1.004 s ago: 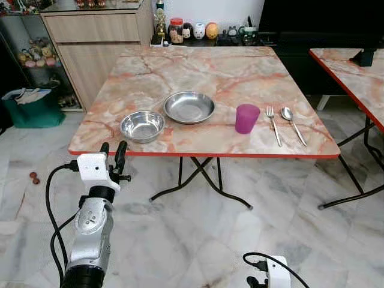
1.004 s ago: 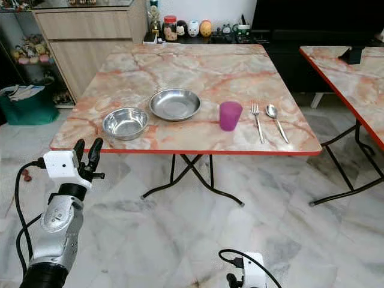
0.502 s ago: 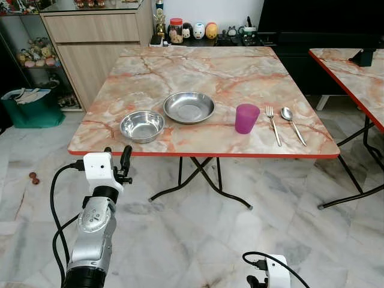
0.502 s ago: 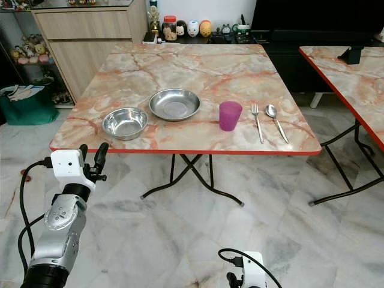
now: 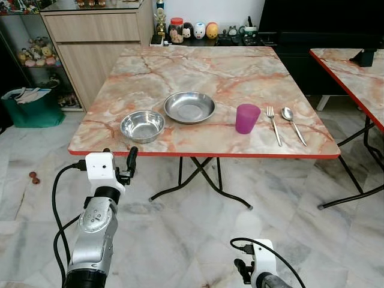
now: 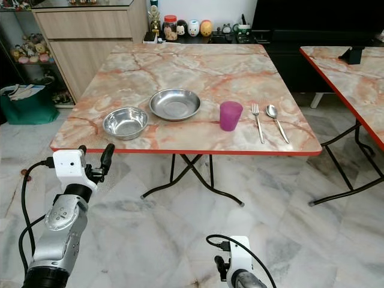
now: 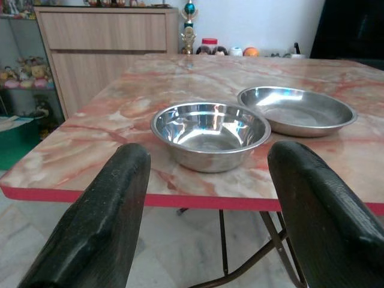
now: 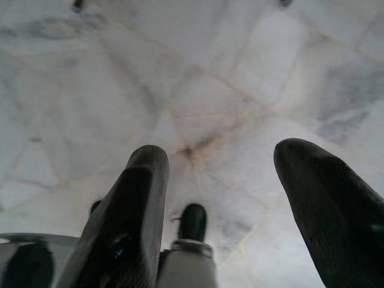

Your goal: Setting the table

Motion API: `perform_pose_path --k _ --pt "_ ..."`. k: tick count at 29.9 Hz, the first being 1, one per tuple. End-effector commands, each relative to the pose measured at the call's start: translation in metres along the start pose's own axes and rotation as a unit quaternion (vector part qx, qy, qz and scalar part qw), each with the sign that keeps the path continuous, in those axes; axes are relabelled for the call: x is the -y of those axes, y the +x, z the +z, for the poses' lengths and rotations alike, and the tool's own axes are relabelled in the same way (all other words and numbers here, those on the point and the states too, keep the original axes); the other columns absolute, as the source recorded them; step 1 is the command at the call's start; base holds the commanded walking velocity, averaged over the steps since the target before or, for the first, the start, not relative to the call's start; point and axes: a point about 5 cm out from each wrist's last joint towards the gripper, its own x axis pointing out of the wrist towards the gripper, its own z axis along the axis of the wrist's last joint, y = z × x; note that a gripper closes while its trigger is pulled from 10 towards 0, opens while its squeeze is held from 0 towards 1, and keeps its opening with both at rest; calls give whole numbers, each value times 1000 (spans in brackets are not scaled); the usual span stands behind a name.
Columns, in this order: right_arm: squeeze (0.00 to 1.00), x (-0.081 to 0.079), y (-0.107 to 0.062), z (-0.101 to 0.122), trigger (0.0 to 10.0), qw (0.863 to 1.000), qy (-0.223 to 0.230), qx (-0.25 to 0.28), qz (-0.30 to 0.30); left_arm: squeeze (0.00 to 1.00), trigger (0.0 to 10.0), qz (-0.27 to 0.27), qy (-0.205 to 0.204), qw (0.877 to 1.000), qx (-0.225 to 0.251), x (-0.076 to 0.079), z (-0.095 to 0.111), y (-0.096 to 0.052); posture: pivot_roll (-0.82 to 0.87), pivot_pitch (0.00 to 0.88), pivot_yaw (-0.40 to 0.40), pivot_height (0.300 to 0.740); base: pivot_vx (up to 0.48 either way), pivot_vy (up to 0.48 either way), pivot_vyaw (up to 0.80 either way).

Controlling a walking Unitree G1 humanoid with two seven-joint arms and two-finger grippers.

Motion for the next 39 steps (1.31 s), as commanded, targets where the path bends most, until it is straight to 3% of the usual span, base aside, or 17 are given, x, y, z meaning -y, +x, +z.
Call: perform_pose_path --k 1,2,6,11,15,17,26,31,39 --pt "0 2 -1 -2 10000 1000 4 -3 -2 1000 10000 -4 4 1000 11 2 8 2 36 0 -28 740 0 0 0" --pt "0 6 -2 -5 10000 1000 5 -7 -5 0 10000 -3 6 1000 17 2 11 3 34 0 -27 740 0 0 0" --pt "0 8 -3 -9 10000 1000 4 -12 -7 0 10000 1 8 1000 24 0 15 4 32 0 -24 740 0 0 0" --pt "0 8 -5 -15 10000 998 -54 -14 15 0 10000 6 21 999 37 -10 24 -3 38 0 -23 740 0 0 0" --pt "0 15 -8 -25 10000 998 -65 -20 8 0 10000 11 29 999 35 -18 25 -7 33 0 -21 740 0 0 0" --pt "0 39 -17 -39 10000 998 -50 -30 -24 0 10000 17 34 999 34 -22 25 -9 33 0 -19 740 0 0 0" --pt "0 73 -34 -59 10000 996 -12 -37 -77 0 10000 19 36 999 36 -24 30 -10 24 0 -13 740 0 0 0" --pt "0 73 -35 -61 10000 996 -10 -35 -76 0 10000 20 36 999 34 -25 30 -9 26 0 -4 740 0 0 0" --pt "0 59 -27 -49 10000 998 5 -6 -66 0 10000 26 36 999 31 -28 31 -13 29 0 16 740 0 0 0"
